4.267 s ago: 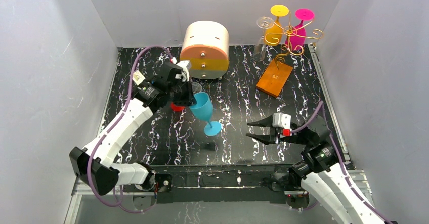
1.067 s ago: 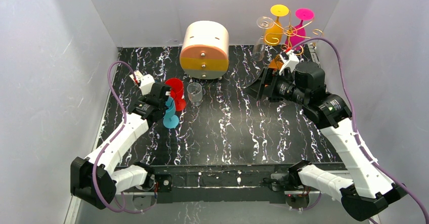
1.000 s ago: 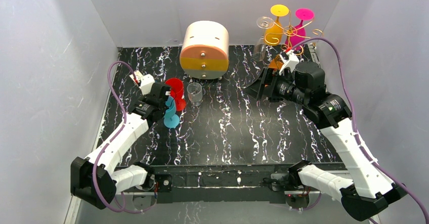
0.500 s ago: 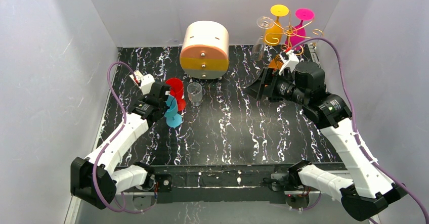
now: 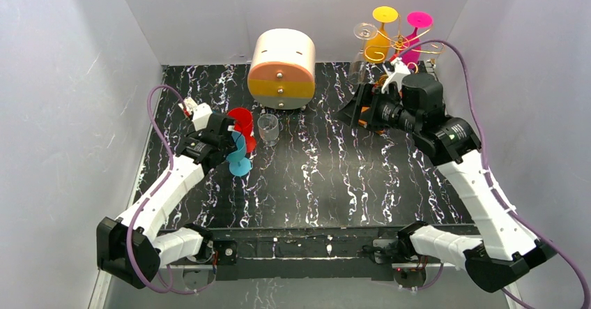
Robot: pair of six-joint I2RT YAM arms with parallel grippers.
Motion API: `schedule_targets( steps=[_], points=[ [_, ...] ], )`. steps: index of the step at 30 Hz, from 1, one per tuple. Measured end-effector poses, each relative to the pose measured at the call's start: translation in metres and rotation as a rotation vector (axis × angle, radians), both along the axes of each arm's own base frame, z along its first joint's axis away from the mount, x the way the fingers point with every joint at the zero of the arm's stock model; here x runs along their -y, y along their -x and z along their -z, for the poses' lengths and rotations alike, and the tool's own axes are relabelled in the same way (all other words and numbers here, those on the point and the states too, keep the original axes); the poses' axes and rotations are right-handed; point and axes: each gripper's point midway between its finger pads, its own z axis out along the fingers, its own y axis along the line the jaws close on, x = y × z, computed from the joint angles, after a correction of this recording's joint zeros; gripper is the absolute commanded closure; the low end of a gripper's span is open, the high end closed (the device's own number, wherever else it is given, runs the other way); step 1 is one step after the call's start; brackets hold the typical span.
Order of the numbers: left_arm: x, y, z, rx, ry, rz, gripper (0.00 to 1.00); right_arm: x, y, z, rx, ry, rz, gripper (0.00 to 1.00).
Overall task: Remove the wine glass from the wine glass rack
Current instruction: Place the wine glass at the center of the board, then pick up the wine glass from the wine rack.
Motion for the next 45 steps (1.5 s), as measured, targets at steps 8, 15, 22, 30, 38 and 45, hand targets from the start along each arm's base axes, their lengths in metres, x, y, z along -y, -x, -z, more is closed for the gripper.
schedule_targets(
  steps=[8, 15, 22, 30, 38, 45],
  points=[
    [-0.004, 0.0, -0.029, 0.049, 0.004, -0.019, 0.02, 0.006, -0.034, -0.019, 0.043, 0.059, 0.106, 0.01],
    [-0.005, 0.001, -0.067, 0.128, 0.025, -0.008, 0.02, 0.021, -0.081, -0.065, 0.153, 0.113, 0.265, 0.06],
    [0.007, -0.003, -0.102, 0.187, 0.068, 0.082, 0.02, 0.055, -0.136, -0.092, 0.228, 0.164, 0.435, 0.1],
    [0.036, -0.006, -0.126, 0.225, 0.153, 0.25, 0.02, 0.099, -0.193, -0.08, 0.191, 0.16, 0.543, 0.24],
    [0.057, -0.007, -0.141, 0.248, 0.211, 0.361, 0.02, 0.105, -0.24, -0.066, 0.146, 0.046, 0.518, 0.36],
    [0.063, -0.007, -0.142, 0.251, 0.23, 0.393, 0.02, 0.088, -0.271, -0.047, 0.104, -0.005, 0.462, 0.38]
  ],
)
